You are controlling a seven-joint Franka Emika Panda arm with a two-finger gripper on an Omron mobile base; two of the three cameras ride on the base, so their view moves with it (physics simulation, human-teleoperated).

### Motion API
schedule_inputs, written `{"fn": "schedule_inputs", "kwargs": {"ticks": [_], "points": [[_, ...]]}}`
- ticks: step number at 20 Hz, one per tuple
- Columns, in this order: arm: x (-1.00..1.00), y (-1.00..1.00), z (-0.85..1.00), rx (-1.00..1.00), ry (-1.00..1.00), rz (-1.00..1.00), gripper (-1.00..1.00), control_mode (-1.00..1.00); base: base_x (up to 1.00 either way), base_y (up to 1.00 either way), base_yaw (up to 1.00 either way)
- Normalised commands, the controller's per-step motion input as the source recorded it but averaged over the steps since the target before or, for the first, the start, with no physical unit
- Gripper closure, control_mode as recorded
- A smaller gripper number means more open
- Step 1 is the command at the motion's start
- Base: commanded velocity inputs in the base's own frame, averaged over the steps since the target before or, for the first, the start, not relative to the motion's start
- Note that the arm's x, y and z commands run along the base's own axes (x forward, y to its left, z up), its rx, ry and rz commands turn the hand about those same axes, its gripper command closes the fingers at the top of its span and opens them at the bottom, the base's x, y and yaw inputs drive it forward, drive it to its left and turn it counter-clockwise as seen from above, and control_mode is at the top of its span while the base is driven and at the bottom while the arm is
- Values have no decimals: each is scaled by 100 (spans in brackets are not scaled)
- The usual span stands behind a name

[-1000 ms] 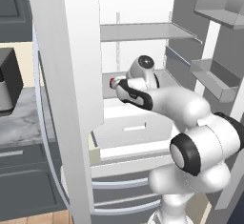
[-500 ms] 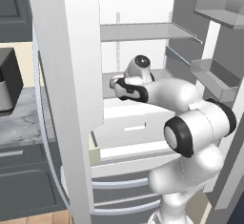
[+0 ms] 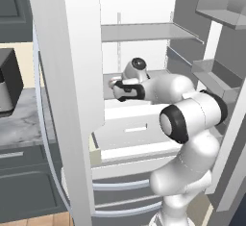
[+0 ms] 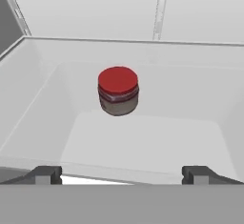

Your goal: Move the jam and mango from the second highest shelf to the top shelf to make space. Then, place the pitcher from the counter on the cleared second highest shelf.

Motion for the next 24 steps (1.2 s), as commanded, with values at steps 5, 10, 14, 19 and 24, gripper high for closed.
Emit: {"fn": "schedule_inputs", "kwargs": {"ticks": [5, 10, 14, 19, 24], "points": [[38, 8, -15, 0, 0, 0, -100, -100, 0, 0, 0], [40, 9, -14, 0, 0, 0, -100, -100, 0, 0, 0], [39, 10, -15, 0, 0, 0, -100, -100, 0, 0, 0], [36, 8, -15, 0, 0, 0, -100, -100, 0, 0, 0], [35, 6, -14, 0, 0, 0, -100, -100, 0, 0, 0]]}}
